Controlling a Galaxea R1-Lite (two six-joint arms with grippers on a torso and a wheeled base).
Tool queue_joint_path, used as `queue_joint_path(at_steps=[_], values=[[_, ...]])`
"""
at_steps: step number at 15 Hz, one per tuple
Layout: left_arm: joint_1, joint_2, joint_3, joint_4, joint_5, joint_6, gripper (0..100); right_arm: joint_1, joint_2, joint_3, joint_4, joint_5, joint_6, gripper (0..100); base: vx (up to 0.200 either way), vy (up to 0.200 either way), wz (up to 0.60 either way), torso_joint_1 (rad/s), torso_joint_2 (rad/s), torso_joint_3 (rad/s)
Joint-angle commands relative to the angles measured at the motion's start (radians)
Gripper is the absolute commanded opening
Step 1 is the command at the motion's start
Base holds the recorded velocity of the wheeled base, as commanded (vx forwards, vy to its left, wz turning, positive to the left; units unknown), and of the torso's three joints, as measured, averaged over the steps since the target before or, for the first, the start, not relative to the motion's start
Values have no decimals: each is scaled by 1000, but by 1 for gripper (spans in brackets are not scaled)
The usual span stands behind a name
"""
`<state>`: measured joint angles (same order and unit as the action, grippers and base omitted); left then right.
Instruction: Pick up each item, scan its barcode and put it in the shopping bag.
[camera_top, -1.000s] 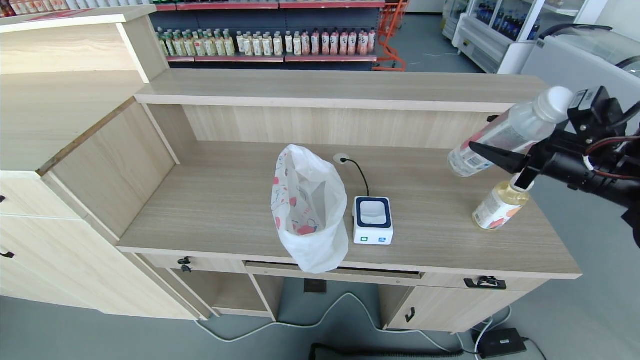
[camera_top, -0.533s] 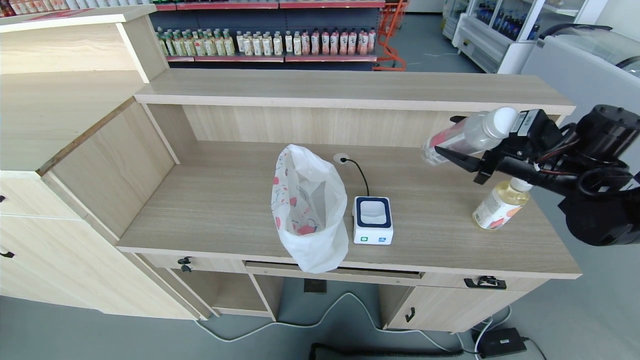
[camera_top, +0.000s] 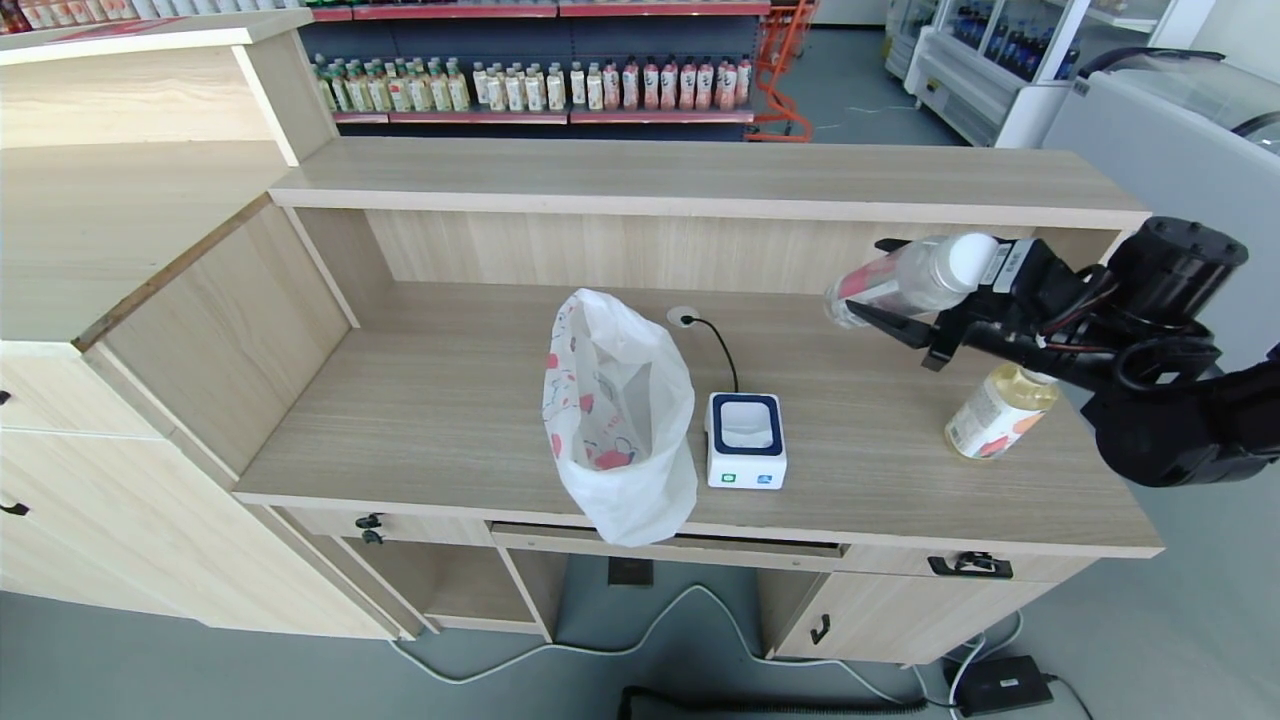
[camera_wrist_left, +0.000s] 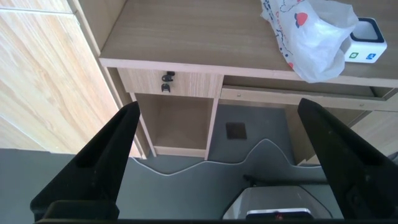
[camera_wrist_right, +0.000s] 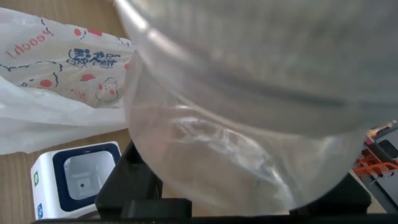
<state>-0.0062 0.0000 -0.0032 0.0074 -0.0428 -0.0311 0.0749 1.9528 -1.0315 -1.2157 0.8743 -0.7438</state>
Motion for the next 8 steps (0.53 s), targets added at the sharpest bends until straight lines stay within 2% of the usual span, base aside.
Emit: queue_joint_path(at_steps=[1,2,5,8], values=[[0,0,0,0,0,0,100,2,11,-15,1,0,-2,0,0,0,0,0,0,0],[0,0,0,-1,0,-1,100,6,17,-27,1,0,-2,0,0,0,0,0,0,0],[0,0,0,-1,0,-15,100,14,31,-44,1,2,0,0,0,200,0,-4,2,4],[0,0,0,-1,1,-15,100,14,49,-62,1,2,0,0,0,0,0,0,0,0]])
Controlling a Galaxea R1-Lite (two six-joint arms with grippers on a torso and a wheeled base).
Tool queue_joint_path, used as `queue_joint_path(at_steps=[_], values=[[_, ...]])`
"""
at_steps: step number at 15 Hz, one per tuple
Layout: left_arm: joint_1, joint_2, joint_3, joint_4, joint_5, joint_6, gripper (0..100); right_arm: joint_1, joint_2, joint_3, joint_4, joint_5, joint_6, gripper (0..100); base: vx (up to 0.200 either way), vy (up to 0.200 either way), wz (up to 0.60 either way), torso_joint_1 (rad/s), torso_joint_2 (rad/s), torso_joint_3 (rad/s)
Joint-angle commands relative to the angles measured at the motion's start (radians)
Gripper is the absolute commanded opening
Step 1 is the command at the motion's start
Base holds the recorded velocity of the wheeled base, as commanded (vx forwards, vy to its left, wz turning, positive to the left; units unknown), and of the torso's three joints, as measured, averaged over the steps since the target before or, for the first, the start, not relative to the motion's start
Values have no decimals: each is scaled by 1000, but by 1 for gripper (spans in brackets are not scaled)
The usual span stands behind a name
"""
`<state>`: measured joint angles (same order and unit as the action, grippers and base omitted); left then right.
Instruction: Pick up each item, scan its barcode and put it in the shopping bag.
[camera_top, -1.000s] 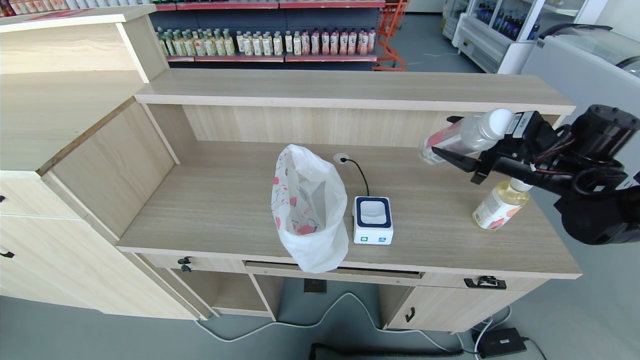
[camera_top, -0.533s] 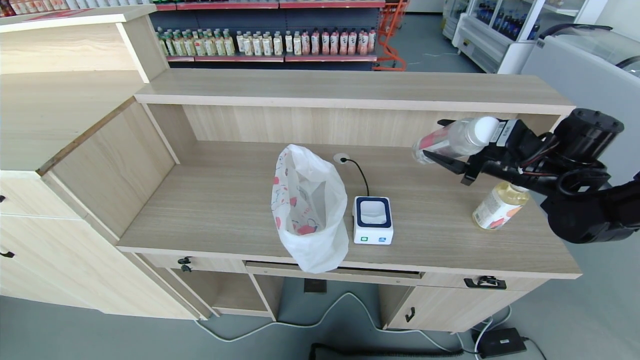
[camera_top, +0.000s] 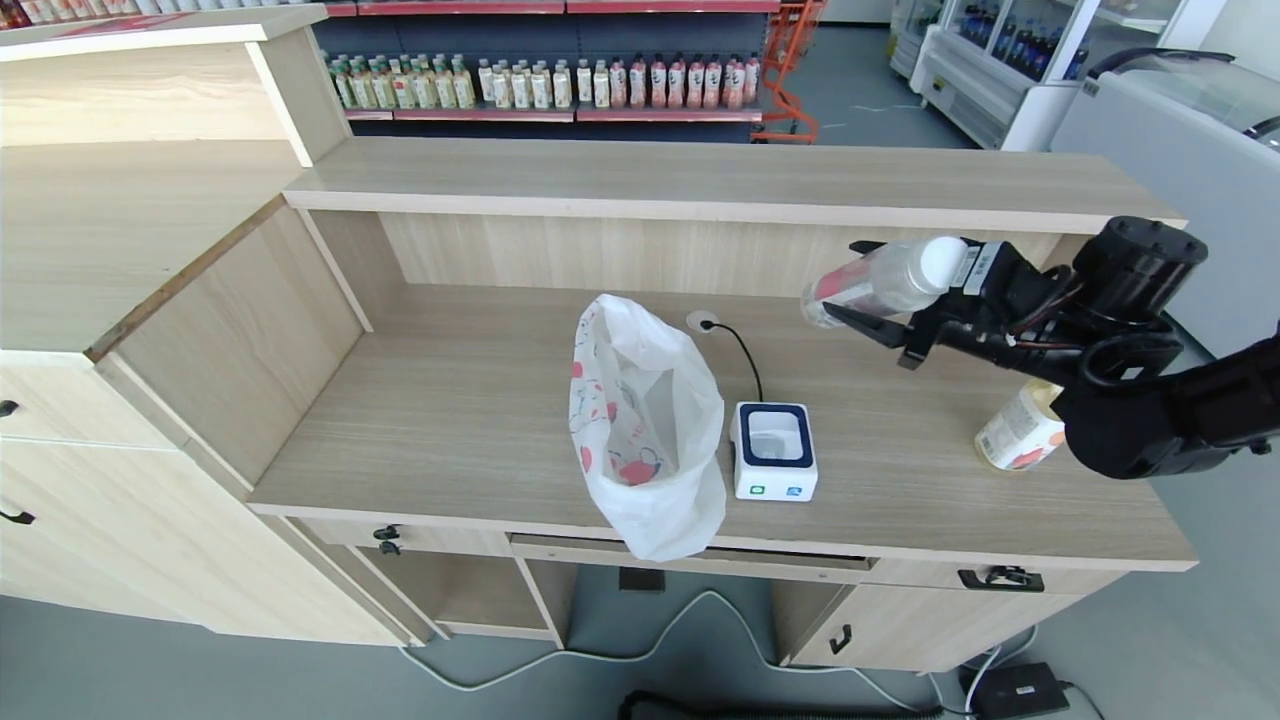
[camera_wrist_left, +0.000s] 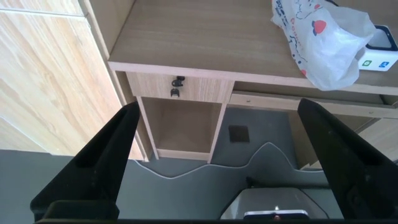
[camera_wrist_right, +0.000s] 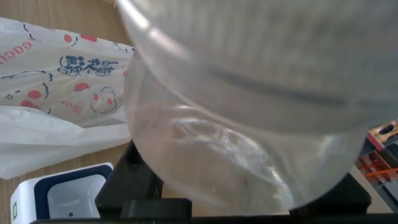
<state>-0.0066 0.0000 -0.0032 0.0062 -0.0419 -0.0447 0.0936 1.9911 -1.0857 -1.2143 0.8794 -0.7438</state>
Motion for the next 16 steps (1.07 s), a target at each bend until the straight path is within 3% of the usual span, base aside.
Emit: queue_joint_path(at_steps=[1,11,16], values=[[0,0,0,0,0,-1,100,-5,17,-16,-1,-3,-2,0,0,0,0,0,0,0],[0,0,0,0,0,-1,100,-15,26,-5,2,-36,-3,0,0,0,0,0,0,0],[0,0,0,0,0,-1,100,43,147,37,-159,20,-43,0,0,0,0,0,0,0]])
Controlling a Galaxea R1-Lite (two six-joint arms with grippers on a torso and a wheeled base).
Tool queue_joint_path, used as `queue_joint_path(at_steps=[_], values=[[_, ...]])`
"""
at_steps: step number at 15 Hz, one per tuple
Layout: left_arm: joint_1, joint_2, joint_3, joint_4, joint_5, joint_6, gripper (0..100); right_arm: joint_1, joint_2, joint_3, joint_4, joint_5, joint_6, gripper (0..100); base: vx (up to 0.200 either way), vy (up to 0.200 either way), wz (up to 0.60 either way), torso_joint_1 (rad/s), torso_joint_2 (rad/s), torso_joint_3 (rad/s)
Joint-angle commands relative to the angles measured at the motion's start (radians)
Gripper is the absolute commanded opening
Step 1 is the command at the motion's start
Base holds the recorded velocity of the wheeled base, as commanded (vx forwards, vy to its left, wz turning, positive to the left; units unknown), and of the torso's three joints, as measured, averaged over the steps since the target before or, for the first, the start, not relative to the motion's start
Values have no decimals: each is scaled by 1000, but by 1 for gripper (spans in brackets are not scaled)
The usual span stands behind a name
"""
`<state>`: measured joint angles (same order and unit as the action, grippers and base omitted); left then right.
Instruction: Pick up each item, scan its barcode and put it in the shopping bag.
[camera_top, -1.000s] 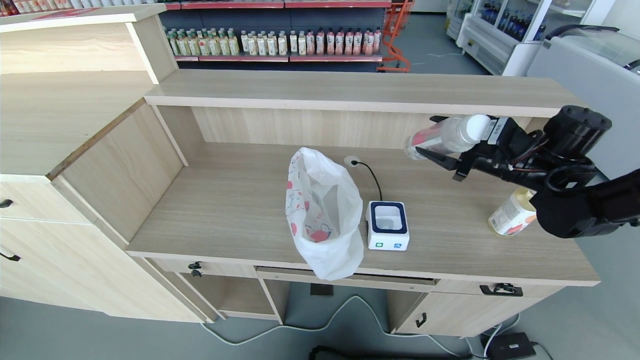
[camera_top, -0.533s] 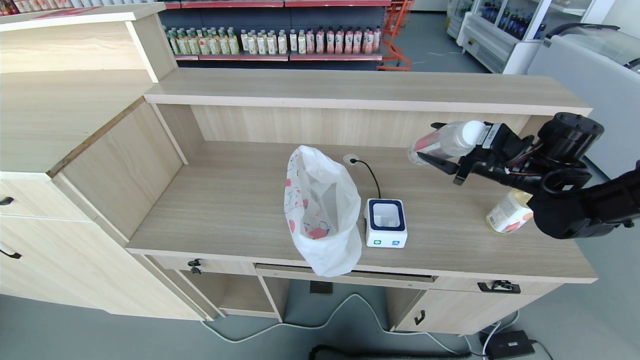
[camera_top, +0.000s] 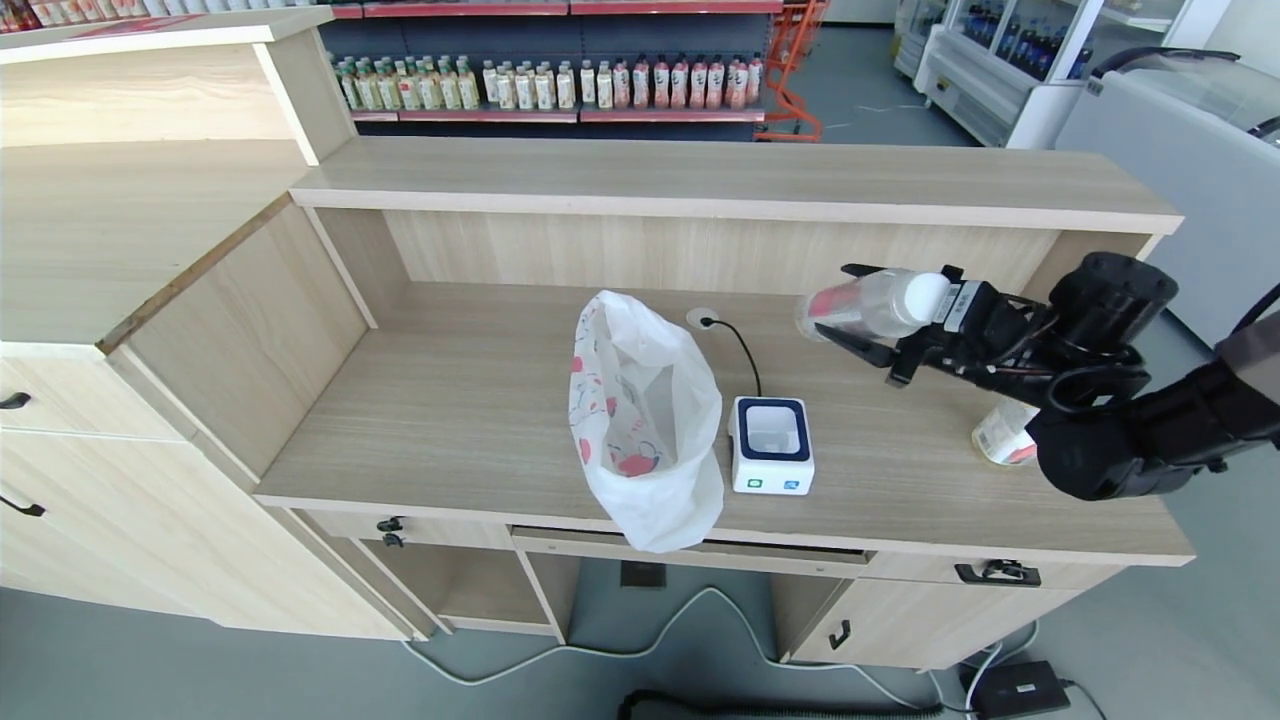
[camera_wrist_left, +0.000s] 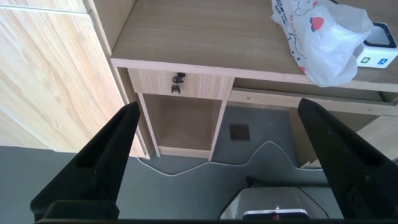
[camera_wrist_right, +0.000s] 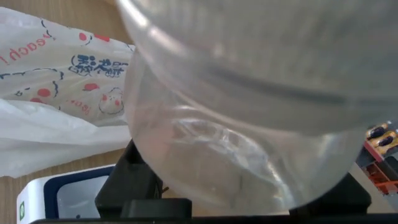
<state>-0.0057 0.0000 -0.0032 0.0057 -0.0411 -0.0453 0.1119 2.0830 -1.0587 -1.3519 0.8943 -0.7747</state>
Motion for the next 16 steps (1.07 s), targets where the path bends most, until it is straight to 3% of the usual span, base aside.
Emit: queue_joint_path(at_steps=[1,8,16], values=[[0,0,0,0,0,-1,100,40,74,13,-58,0,-35,0,0,0,0,0,0,0],[0,0,0,0,-2,-1,100,38,190,13,-79,2,-216,0,0,0,0,0,0,0],[0,0,0,0,0,-1,100,45,276,-43,-92,9,-258,0,0,0,0,0,0,0]])
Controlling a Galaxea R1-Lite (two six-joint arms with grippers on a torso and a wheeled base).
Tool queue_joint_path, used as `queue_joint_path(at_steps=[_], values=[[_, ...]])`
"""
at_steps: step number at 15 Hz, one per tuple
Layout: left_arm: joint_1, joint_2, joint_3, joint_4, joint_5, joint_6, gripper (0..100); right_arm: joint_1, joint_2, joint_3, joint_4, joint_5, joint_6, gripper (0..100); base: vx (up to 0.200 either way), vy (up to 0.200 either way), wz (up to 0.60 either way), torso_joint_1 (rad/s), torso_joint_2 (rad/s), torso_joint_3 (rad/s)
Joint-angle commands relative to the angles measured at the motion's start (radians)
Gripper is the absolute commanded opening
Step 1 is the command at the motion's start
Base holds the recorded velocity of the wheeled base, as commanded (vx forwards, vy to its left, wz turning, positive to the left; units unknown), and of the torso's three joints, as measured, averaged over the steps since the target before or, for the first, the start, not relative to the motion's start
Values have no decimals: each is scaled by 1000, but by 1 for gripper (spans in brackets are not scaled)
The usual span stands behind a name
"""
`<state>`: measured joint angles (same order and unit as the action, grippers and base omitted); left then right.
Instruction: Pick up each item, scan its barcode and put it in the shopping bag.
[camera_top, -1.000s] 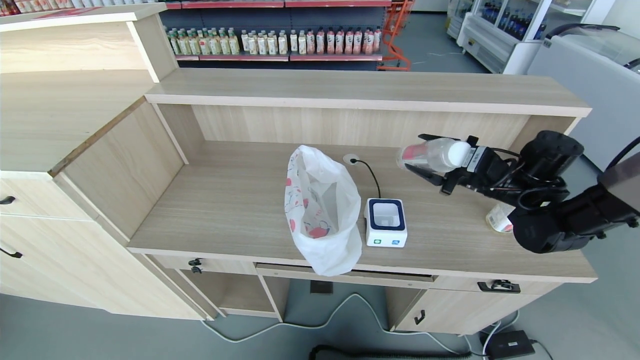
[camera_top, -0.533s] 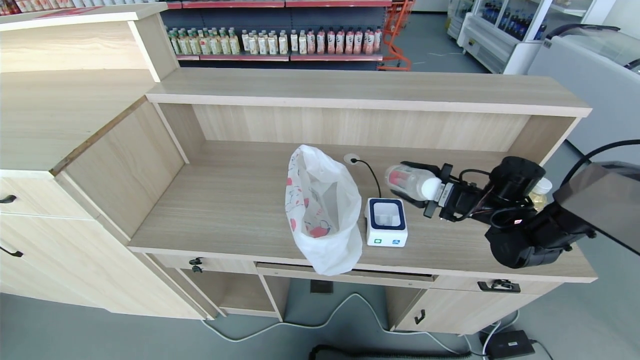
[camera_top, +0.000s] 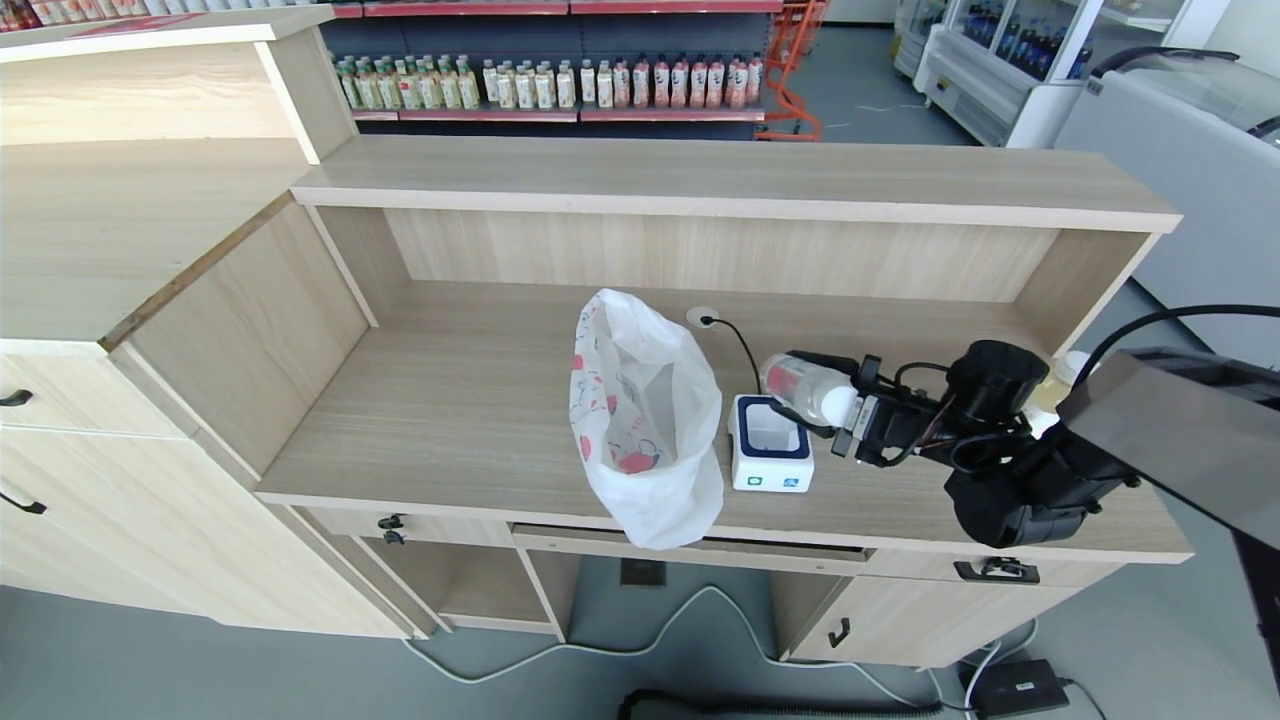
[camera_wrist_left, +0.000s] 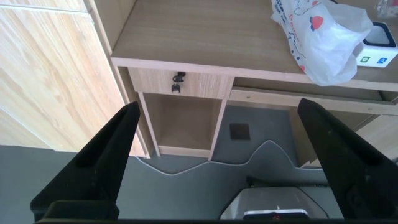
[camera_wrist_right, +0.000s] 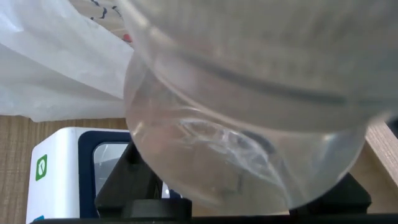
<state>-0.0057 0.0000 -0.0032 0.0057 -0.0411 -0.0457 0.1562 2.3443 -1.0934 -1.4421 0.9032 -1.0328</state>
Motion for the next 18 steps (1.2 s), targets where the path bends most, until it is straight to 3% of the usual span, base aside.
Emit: queue_joint_path(at_steps=[1,9,18], values=[[0,0,0,0,0,0,100,-1,20,-14,0,0,2,0,0,0,0,0,0,0],[0,0,0,0,0,0,100,11,90,-108,-14,16,46,0,0,0,0,0,0,0],[0,0,0,0,-2,0,100,23,116,-114,-26,16,48,0,0,0,0,0,0,0]])
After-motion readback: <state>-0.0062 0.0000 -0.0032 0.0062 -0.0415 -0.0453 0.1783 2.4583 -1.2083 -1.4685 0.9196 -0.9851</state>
